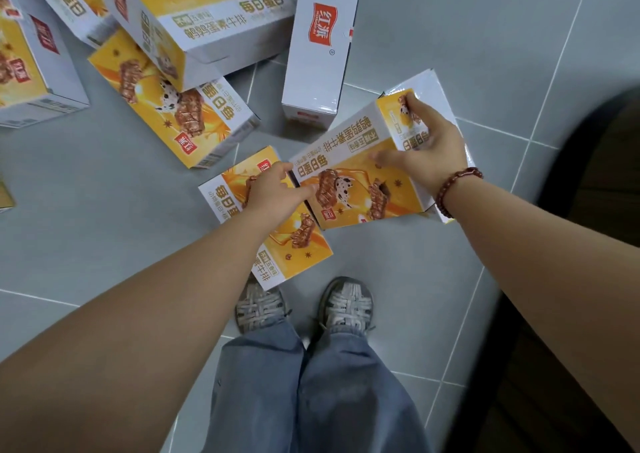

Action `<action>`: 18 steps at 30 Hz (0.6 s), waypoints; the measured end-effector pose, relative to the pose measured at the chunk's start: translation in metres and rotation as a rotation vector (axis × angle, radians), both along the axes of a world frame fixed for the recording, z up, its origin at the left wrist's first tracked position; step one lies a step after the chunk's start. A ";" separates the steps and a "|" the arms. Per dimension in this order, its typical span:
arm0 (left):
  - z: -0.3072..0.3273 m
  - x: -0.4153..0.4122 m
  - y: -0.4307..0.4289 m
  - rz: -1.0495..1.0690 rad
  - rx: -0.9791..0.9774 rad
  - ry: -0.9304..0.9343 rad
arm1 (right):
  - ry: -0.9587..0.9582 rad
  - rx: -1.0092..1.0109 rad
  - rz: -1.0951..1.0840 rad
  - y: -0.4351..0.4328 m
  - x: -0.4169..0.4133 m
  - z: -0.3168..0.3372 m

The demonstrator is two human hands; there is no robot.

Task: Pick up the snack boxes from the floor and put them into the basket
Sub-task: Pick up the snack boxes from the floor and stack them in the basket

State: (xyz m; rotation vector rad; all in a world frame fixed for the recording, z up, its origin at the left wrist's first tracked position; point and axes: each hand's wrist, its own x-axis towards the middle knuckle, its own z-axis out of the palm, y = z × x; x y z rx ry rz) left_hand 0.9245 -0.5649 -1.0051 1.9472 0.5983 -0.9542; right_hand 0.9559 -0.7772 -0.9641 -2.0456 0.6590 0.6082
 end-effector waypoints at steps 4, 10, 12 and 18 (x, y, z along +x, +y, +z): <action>0.018 0.006 0.015 0.015 0.021 0.030 | 0.019 0.092 -0.131 -0.010 0.002 0.025; 0.059 0.015 0.027 0.134 -0.109 -0.042 | 0.019 0.345 -0.311 -0.025 0.003 0.079; 0.083 0.018 0.031 0.158 -0.156 -0.071 | 0.019 0.400 -0.304 -0.024 0.004 0.101; 0.169 0.031 0.074 0.199 -0.215 -0.192 | -0.009 0.518 -0.221 0.004 0.013 0.175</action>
